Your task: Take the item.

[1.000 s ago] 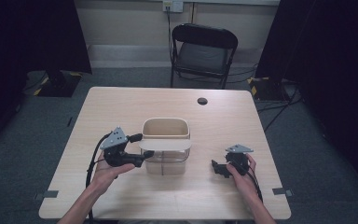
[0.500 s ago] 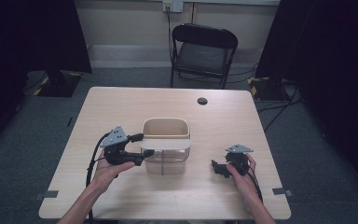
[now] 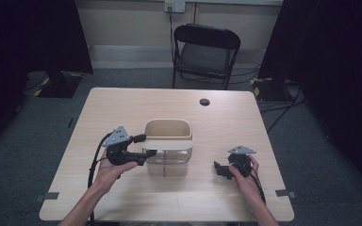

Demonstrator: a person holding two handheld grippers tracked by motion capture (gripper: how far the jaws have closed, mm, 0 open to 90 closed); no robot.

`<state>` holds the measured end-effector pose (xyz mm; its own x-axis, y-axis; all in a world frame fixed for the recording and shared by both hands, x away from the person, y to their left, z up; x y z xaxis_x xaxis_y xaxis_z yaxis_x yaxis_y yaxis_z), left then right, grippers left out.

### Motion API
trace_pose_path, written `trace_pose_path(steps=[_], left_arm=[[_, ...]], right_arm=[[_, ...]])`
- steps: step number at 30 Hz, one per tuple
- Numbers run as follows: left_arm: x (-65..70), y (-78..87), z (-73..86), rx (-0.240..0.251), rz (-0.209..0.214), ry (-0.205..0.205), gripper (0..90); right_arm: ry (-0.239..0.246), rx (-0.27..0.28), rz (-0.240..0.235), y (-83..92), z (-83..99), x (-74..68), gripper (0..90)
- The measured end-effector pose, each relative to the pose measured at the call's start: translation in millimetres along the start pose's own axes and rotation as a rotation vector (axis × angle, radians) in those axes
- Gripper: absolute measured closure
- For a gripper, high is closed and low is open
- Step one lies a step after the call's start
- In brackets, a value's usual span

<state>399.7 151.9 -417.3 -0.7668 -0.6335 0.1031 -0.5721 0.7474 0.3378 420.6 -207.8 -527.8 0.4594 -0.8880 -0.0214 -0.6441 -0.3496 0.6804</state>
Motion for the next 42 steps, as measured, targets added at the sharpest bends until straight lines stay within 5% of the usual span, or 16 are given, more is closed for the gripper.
trace_pose_path(steps=[11,42], left_arm=[[2.7,-5.1,-3.3,-0.03,-0.013,0.003,26.7],[-1.6,-4.0,-11.2,-0.035,0.061,0.051,31.7]], right_arm=[[0.0,0.0,0.0,0.0,0.0,0.0,12.1],[0.0,0.0,0.0,0.0,0.0,0.0,12.0]])
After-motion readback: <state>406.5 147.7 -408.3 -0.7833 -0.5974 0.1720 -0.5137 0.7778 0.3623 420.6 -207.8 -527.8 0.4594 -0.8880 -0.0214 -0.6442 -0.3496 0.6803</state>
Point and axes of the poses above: each handheld gripper's, and its own axes: y roughly backward along the jaws, z roughly out of its underside, x roughly to its right, the point moved 4 cm from there along -y, roughly forward along the jaws, and after that the axes turned 3 degrees about -z, right-handed, at the moved point
